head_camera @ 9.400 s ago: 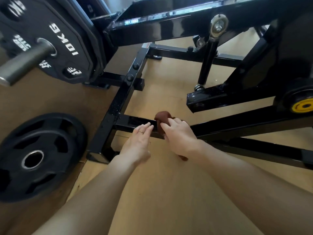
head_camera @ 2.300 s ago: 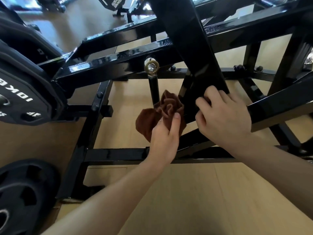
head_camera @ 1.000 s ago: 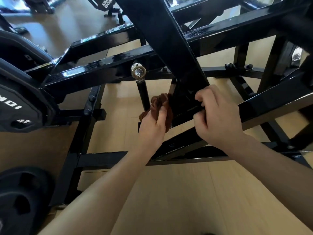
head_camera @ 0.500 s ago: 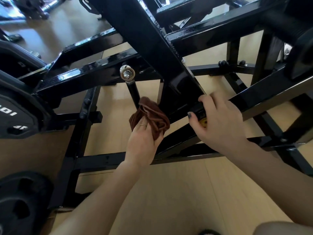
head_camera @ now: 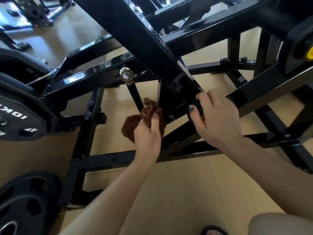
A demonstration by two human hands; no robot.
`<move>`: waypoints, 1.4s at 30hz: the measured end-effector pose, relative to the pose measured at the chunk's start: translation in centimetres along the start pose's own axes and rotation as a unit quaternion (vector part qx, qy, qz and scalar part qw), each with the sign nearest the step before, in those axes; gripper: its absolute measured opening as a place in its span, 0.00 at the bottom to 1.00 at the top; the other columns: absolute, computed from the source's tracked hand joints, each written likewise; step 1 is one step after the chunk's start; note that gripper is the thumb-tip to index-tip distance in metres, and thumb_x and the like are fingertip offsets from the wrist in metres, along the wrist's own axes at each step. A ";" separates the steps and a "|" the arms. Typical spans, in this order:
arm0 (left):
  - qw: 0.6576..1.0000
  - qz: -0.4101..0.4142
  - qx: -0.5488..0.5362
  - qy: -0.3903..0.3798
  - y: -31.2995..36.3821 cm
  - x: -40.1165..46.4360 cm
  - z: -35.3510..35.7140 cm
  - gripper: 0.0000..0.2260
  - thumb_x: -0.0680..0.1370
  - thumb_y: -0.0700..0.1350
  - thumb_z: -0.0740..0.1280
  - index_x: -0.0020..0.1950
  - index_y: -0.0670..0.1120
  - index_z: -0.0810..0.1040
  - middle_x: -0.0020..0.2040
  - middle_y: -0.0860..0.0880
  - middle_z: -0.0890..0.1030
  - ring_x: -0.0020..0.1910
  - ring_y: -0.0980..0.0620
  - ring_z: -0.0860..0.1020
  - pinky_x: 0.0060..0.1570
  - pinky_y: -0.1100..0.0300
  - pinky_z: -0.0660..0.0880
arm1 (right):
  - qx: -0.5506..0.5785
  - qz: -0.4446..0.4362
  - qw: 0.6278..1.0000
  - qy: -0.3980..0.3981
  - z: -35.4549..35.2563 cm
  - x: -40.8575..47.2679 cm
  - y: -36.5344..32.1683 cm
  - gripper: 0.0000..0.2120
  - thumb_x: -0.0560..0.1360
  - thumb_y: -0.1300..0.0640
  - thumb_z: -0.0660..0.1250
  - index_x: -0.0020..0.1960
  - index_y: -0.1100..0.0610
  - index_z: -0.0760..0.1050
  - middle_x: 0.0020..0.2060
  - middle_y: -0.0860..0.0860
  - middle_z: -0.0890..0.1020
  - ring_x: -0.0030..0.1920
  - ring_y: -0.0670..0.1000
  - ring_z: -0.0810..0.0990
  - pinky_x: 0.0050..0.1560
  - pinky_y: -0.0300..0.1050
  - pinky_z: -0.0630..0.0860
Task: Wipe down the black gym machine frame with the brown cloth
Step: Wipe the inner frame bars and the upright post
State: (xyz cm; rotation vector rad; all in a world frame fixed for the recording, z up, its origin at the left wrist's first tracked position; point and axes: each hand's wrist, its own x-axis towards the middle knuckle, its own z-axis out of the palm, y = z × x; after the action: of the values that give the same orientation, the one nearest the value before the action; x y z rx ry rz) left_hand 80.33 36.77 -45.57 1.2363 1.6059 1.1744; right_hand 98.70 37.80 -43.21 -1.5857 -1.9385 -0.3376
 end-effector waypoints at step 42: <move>0.256 0.570 0.778 -0.067 7.5 5.2 -2.9 0.29 0.79 0.34 0.40 0.78 0.31 0.32 0.76 0.30 0.28 0.77 0.36 0.32 0.77 0.45 0.33 | 0.113 0.052 0.992 0.002 -0.3 -0.2 0.3 0.19 0.84 0.54 0.50 0.54 0.59 0.78 0.44 0.53 0.78 0.44 0.44 0.65 0.48 0.42 0.65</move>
State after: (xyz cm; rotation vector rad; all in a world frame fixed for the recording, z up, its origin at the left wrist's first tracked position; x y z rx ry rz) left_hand 78.34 42.03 -37.84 3.9563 1.0517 -0.8880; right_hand 99.06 37.52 -43.15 -1.5278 -1.8121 -0.0730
